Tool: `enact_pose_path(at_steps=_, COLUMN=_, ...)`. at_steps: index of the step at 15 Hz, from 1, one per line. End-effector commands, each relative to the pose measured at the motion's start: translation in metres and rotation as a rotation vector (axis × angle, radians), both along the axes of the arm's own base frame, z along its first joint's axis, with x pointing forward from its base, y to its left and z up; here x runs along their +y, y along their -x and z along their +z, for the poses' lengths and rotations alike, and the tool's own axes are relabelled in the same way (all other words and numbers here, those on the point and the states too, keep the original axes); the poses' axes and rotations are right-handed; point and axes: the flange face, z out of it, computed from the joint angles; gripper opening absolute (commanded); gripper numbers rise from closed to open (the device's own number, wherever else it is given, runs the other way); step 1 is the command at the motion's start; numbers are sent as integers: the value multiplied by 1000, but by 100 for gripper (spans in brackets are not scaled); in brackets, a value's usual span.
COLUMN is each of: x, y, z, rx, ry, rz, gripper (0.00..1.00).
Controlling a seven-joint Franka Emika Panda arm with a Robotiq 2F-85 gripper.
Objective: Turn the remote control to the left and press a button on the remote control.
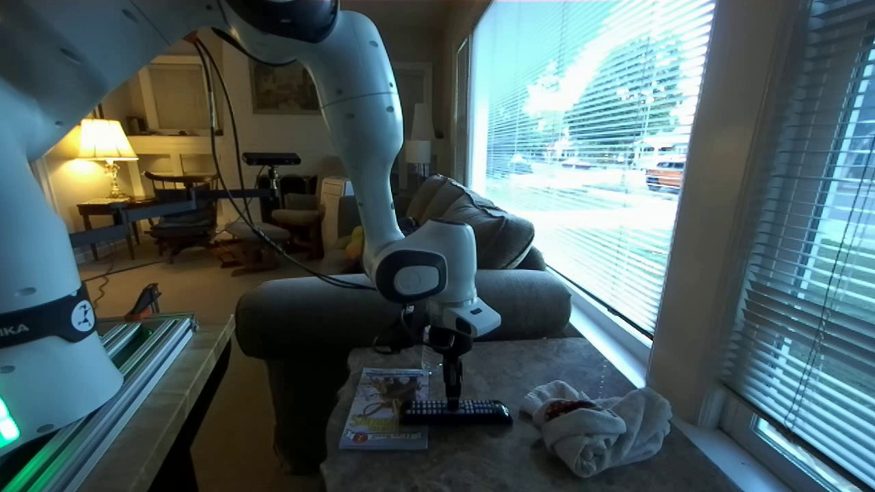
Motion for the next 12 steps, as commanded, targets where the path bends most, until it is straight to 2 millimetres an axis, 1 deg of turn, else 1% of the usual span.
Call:
enact_pose_path(at_steps=1, x=-1, y=5, z=19, rx=6, ry=-25, rz=-6, gripper=0)
enact_pose_path(at_steps=7, x=-8, y=6, z=54, rx=-8, ry=-50, rz=-7, gripper=0)
enact_pose_path(at_steps=8, x=-9, y=6, z=61, rx=-8, ry=-55, rz=-11, gripper=26)
enact_pose_path(at_steps=9, x=-9, y=6, z=67, rx=-10, ry=-61, rz=-11, gripper=27)
enact_pose_path(at_steps=11, x=-11, y=7, z=79, rx=-13, ry=-74, rz=-17, gripper=40)
enact_pose_path(at_steps=12, x=-11, y=6, z=84, rx=-17, ry=-78, rz=-20, gripper=47)
